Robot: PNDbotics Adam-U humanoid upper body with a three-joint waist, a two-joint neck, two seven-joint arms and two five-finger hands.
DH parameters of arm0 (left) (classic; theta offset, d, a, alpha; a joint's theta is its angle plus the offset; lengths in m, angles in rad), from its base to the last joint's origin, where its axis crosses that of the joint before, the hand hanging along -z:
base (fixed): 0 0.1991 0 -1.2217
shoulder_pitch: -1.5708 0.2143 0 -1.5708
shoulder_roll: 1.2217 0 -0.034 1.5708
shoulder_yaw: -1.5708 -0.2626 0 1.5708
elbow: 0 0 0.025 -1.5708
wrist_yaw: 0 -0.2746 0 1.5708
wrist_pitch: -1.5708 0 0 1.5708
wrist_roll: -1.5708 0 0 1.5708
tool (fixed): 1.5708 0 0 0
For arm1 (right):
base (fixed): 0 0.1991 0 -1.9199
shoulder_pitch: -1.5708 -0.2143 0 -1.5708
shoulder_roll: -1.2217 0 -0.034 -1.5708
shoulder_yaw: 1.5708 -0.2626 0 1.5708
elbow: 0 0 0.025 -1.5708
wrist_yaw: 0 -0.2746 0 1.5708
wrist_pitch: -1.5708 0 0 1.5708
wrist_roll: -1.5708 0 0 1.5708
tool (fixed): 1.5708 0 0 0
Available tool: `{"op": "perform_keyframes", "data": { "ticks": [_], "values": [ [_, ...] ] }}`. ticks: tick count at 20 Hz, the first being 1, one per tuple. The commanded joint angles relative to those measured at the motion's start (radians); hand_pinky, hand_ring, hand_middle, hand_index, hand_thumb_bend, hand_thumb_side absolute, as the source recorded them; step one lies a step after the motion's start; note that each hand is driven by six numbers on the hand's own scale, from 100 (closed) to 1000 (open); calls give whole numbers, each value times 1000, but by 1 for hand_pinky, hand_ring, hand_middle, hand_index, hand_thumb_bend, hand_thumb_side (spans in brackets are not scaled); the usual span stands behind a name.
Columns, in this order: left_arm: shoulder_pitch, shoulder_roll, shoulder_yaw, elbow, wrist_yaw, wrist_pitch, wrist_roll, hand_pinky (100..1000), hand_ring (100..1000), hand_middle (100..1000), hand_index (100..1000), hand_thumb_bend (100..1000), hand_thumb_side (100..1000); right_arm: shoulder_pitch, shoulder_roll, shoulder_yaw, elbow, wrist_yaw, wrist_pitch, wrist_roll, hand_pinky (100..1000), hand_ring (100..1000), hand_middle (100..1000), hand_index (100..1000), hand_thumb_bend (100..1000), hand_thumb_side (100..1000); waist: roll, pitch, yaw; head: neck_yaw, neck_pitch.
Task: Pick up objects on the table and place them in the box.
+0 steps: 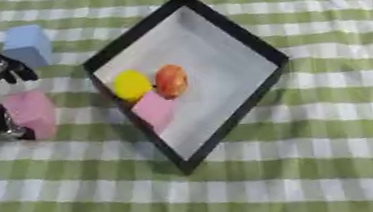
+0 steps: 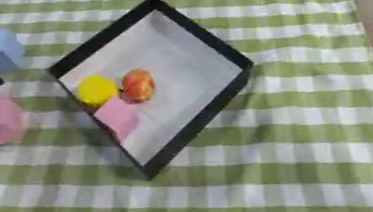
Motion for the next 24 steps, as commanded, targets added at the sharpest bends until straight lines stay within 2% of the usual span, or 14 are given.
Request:
{"op": "perform_keyframes", "data": {
  "ticks": [1,2,4,6,8,9,14,16,18,21,24],
  "values": [
    [-23,4,2,29,-23,-20,-5,891,828,782,841,651,100,-5,-17,-8,-17,-7,4,-4,814,665,679,788,413,314,9,-30,-1,0,5],
    [-24,1,2,34,-24,-23,-3,891,828,782,841,651,100,-5,-17,-8,-17,-8,5,-4,814,665,679,788,413,314,8,-30,-1,1,5],
    [-22,-1,6,29,-14,-29,2,841,770,708,796,548,100,-4,-17,-8,-17,-9,6,-5,814,665,679,787,413,314,7,-30,-1,1,5],
    [-16,7,23,-10,12,-29,12,774,695,621,724,398,100,-3,-17,-9,-17,-9,6,-7,814,665,679,787,411,314,6,-29,-1,0,5],
    [-12,22,55,-77,41,-19,30,749,657,587,687,386,100,-2,-17,-12,-17,-10,6,-8,814,664,679,787,414,314,6,-28,0,-2,5],
    [-13,28,74,-121,57,-13,40,724,618,551,652,334,100,-1,-17,-14,-17,-10,6,-9,813,664,679,786,414,313,7,-29,1,-4,5],
    [-72,42,139,-312,99,27,58,732,617,551,657,328,100,-2,-19,-19,-17,-11,5,-13,813,664,679,786,411,311,11,-34,7,-12,5],
    [-142,10,134,-343,94,34,50,745,621,554,661,329,100,-8,-20,-20,-17,-9,2,-12,813,664,679,786,409,309,15,-39,7,-8,5],
    [-230,-54,111,-324,77,40,35,746,621,554,662,330,100,-19,-20,-21,-17,-9,-1,-11,814,664,679,786,408,307,16,-45,5,-4,5],
    [-348,-168,62,-234,39,25,18,748,624,556,664,335,100,-39,-23,-18,-17,-10,-4,-6,814,665,680,786,406,304,18,-48,0,2,5],
    [-432,-281,13,-110,-9,-22,6,751,629,562,669,340,100,-50,-31,-15,-17,-13,-17,4,813,669,681,786,410,301,20,-47,-8,11,5]
  ]
}}
